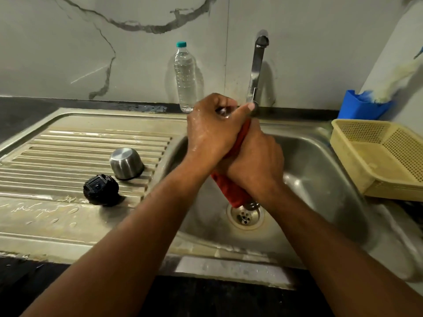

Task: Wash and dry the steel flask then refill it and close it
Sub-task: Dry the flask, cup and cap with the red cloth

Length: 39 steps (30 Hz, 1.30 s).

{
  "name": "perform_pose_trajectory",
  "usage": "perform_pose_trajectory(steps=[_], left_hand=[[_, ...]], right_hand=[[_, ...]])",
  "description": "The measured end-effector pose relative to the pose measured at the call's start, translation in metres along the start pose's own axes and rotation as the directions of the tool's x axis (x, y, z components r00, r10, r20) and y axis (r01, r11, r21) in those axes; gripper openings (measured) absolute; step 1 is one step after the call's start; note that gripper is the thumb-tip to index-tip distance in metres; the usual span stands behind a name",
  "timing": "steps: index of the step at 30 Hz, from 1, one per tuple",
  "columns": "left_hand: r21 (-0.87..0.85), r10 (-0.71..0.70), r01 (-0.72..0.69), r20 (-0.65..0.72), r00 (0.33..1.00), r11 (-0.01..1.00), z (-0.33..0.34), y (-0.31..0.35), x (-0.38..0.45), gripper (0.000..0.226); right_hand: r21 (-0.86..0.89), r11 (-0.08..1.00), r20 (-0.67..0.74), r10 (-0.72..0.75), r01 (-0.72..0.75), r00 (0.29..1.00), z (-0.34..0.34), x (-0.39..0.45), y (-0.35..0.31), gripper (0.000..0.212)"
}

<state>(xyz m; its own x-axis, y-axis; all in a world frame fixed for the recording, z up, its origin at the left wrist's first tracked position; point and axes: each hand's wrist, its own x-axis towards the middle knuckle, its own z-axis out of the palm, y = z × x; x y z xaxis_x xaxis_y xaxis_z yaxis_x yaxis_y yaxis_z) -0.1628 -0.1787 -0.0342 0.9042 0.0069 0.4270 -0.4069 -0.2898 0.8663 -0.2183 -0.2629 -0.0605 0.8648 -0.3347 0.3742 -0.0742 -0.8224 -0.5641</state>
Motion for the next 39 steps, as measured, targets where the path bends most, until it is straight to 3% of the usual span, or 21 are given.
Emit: perform_pose_trajectory(steps=[2,4,6,9,11,14,16,17,19,22,23,26,28,29,32,34,36,38,39], left_hand=[[-0.029,-0.047,0.05,0.089,0.995,0.998,-0.008,0.001,0.004,0.047],[-0.094,-0.006,0.03,0.241,0.971,0.995,-0.022,0.0,0.009,0.05],[-0.172,0.08,-0.016,0.37,0.926,0.985,-0.033,-0.002,0.012,0.045],[-0.256,0.176,-0.076,0.395,0.902,0.964,-0.038,-0.006,0.014,0.034],[-0.346,0.25,-0.11,0.392,0.885,0.932,-0.037,-0.006,0.015,0.034],[-0.566,0.326,-0.033,0.424,0.845,0.824,-0.038,-0.009,0.014,0.038],[-0.644,0.302,0.051,0.426,0.853,0.763,-0.038,-0.011,0.012,0.041],[-0.656,0.265,0.075,0.403,0.876,0.751,-0.037,-0.011,0.012,0.041],[-0.643,0.156,0.066,0.281,0.947,0.763,-0.035,-0.012,0.017,0.038],[-0.54,-0.018,0.029,0.025,1.0,0.841,-0.037,-0.021,0.032,0.031],[-0.511,-0.029,0.021,-0.006,1.0,0.859,-0.037,-0.025,0.036,0.031],[-0.513,-0.032,-0.003,-0.059,0.998,0.858,-0.031,-0.031,0.037,0.037],[-0.562,-0.05,0.028,-0.024,0.998,0.827,-0.027,-0.032,0.036,0.04],[-0.597,-0.036,0.05,0.036,0.999,0.801,-0.024,-0.031,0.035,0.041],[-0.724,0.075,0.106,0.213,0.974,0.682,-0.024,-0.03,0.031,0.037],[-0.767,0.11,0.112,0.232,0.966,0.632,-0.029,-0.027,0.032,0.034],[-0.762,0.076,0.065,0.149,0.986,0.645,-0.036,-0.026,0.036,0.032],[-0.68,-0.002,-0.022,-0.034,0.999,0.733,-0.042,-0.029,0.041,0.033],[-0.611,-0.039,-0.056,-0.141,0.989,0.79,-0.043,-0.031,0.043,0.033]], right_hand=[[0.067,0.998,0.029,-0.004,0.002,1.0,-0.002,0.005,0.005,0.102],[0.281,0.96,0.155,-0.035,-0.01,0.987,-0.006,0.013,0.015,0.099],[0.55,0.834,0.315,-0.159,-0.043,0.936,-0.01,0.017,0.023,0.083],[0.751,0.634,0.438,-0.267,-0.186,0.858,-0.012,0.016,0.021,0.072],[0.809,0.525,0.482,-0.336,-0.264,0.809,-0.014,0.017,0.022,0.073],[0.786,0.383,0.618,-0.46,-0.486,0.637,-0.016,0.017,0.03,0.068],[0.716,0.308,0.682,-0.498,-0.627,0.535,-0.015,0.015,0.033,0.072],[0.697,0.297,0.698,-0.49,-0.653,0.522,-0.014,0.016,0.034,0.076],[0.7,0.392,0.714,-0.397,-0.597,0.577,-0.016,0.02,0.033,0.076],[0.544,0.81,0.591,-0.186,-0.217,0.785,-0.016,0.018,0.027,0.074],[0.453,0.884,0.527,-0.16,-0.118,0.835,-0.013,0.016,0.024,0.077],[0.298,0.954,0.347,-0.13,0.022,0.929,-0.002,0.012,0.019,0.093],[0.422,0.905,0.401,-0.125,-0.062,0.908,-0.001,0.016,0.025,0.087],[0.533,0.829,0.493,-0.142,-0.169,0.859,-0.003,0.018,0.03,0.081],[0.667,0.513,0.736,-0.34,-0.54,0.586,-0.013,0.017,0.04,0.073],[0.653,0.419,0.756,-0.418,-0.631,0.504,-0.016,0.017,0.038,0.076],[0.654,0.495,0.752,-0.345,-0.572,0.561,-0.017,0.019,0.033,0.072],[0.551,0.788,0.646,-0.193,-0.276,0.739,-0.015,0.021,0.029,0.076],[0.385,0.919,0.545,-0.15,-0.087,0.825,-0.013,0.02,0.027,0.082]])
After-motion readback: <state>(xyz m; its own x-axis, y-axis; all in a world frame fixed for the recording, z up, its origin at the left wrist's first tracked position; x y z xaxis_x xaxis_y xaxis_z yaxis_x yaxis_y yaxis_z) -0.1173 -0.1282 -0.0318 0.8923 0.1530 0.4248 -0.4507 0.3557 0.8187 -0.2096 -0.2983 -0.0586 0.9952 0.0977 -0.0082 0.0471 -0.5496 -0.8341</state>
